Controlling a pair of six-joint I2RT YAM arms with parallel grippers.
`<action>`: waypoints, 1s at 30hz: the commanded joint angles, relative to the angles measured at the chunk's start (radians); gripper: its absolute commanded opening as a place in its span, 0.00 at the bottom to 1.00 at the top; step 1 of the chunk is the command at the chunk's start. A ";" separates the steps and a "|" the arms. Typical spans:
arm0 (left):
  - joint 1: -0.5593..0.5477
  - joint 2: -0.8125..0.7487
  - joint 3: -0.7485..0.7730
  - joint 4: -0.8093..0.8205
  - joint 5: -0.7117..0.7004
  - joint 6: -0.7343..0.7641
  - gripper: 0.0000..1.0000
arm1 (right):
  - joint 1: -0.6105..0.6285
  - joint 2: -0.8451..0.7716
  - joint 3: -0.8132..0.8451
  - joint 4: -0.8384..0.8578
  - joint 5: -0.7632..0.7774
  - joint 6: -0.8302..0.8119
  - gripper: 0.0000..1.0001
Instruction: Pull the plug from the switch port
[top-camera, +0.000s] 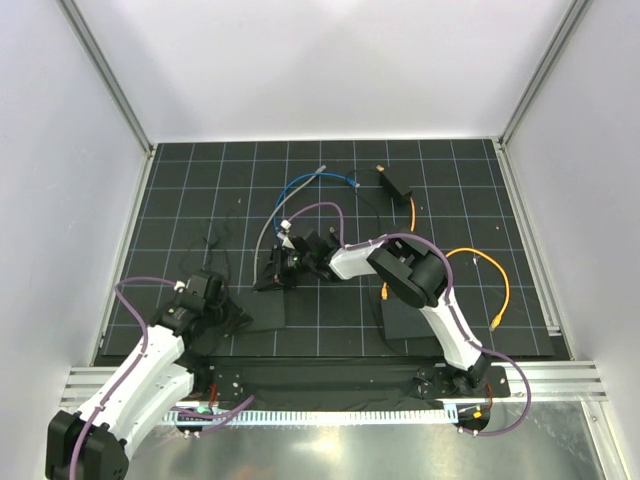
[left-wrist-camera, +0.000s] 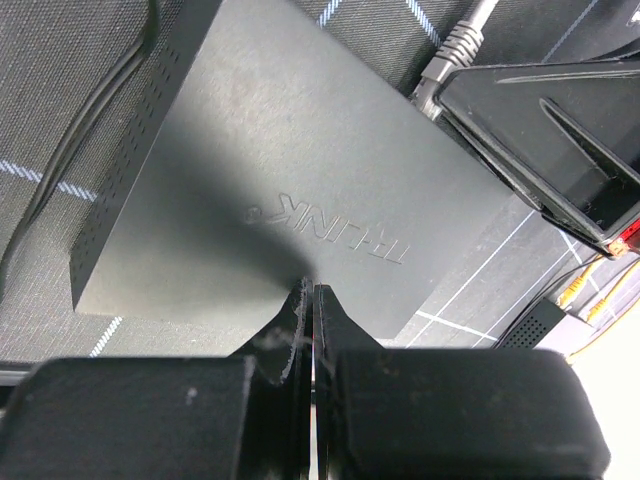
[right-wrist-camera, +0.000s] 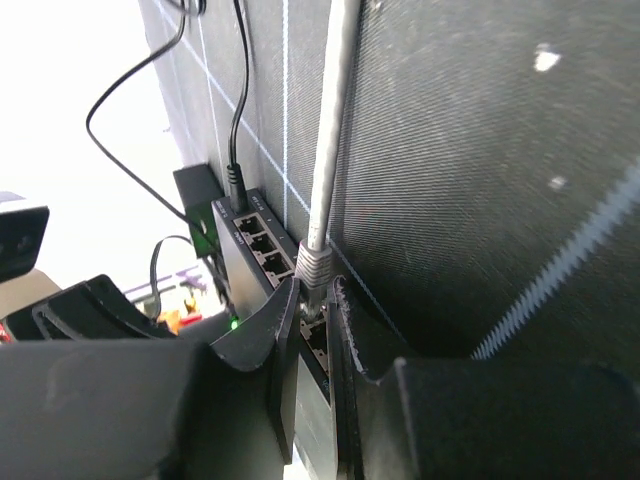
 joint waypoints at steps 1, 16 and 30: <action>-0.003 0.026 -0.032 -0.060 -0.014 0.013 0.00 | -0.016 -0.019 -0.036 -0.074 0.246 -0.015 0.01; -0.003 -0.066 0.139 -0.042 -0.043 0.122 0.06 | 0.004 -0.053 -0.082 -0.057 0.186 -0.096 0.01; -0.003 0.157 0.110 0.021 -0.034 0.119 0.00 | 0.010 -0.075 -0.086 0.070 0.260 -0.132 0.01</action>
